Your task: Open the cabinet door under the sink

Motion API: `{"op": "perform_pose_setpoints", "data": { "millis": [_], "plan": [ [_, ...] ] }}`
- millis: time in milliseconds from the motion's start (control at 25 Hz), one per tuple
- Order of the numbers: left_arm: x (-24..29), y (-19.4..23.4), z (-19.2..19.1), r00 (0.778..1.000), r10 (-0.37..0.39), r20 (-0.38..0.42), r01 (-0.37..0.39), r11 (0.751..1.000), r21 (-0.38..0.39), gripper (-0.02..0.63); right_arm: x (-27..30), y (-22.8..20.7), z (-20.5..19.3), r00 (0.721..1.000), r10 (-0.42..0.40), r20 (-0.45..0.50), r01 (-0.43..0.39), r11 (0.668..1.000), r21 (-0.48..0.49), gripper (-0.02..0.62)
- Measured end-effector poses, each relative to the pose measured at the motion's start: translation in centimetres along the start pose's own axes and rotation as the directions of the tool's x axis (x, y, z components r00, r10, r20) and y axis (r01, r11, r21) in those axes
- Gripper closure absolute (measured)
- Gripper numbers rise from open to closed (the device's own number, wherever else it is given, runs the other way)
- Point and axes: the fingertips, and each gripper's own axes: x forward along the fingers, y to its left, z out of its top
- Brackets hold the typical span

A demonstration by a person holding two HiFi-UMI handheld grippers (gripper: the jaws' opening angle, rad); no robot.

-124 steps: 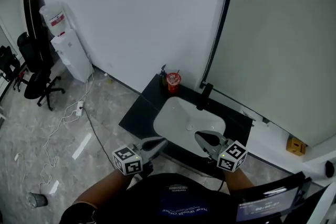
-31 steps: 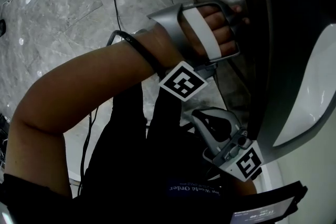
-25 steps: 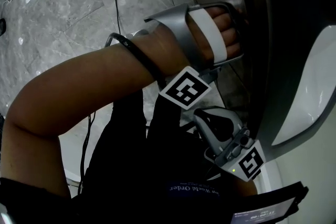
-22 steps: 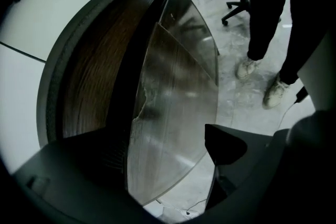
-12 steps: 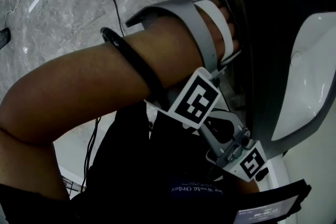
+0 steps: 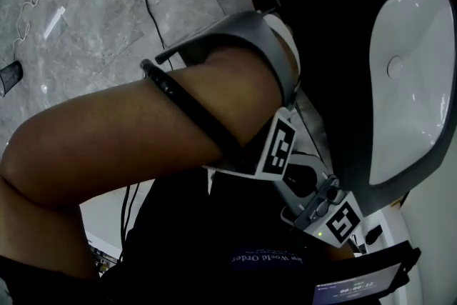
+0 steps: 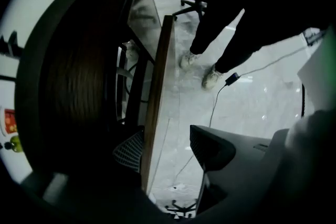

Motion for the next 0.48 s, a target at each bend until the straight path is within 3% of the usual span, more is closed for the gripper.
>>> {"op": "perform_pose_setpoints", "data": {
  "millis": [120,280,320,480],
  "plan": [
    [0.3,0.6,0.1,0.999,-0.025,-0.036,0.024,0.999,-0.027,0.334,0.0,0.3,0.4,1.000,0.005,0.011,-0.005,1.000,-0.002,0.594],
    [3.2,0.9,1.7,0.991,0.122,-0.053,-0.111,0.978,0.176,0.348,-0.1,0.3,0.3,1.000,-0.005,-0.008,0.005,1.000,-0.023,0.594],
    [3.5,0.9,1.9,0.988,0.144,-0.048,-0.133,0.973,0.190,0.404,-0.2,0.4,0.1,1.000,-0.007,-0.017,0.007,1.000,-0.029,0.594],
    [3.2,0.8,1.9,0.984,0.179,-0.008,-0.175,0.966,0.188,0.504,-1.1,0.1,0.1,1.000,-0.023,-0.007,0.023,0.999,-0.024,0.594]
  ]
}}
